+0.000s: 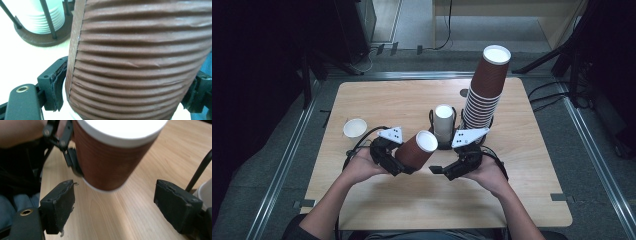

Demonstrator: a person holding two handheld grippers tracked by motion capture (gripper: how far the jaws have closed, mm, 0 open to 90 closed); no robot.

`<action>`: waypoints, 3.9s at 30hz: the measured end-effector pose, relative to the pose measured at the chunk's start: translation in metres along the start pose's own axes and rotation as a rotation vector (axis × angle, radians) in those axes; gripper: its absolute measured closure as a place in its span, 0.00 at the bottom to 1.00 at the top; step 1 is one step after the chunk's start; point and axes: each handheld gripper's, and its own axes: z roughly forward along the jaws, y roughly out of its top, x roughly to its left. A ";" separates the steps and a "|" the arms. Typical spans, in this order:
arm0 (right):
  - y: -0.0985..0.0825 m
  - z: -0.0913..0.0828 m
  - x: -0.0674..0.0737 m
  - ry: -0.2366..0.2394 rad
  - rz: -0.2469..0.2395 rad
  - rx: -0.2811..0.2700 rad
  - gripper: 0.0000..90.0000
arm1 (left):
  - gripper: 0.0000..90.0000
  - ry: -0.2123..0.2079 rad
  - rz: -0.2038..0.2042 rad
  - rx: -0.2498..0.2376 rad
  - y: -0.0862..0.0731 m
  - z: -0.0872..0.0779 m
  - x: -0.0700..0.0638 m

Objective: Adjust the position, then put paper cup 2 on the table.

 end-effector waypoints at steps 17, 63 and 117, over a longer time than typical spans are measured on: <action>-0.009 -0.001 -0.003 0.014 0.009 0.049 0.19 | 0.14 -0.003 0.038 0.168 -0.003 0.008 0.006; 0.004 -0.002 -0.002 0.012 -0.028 0.001 0.26 | 0.00 -0.037 -0.011 0.038 0.001 0.011 0.000; -0.001 0.001 -0.001 -0.022 -0.013 0.056 0.16 | 0.09 -0.014 0.002 0.012 0.002 -0.007 0.002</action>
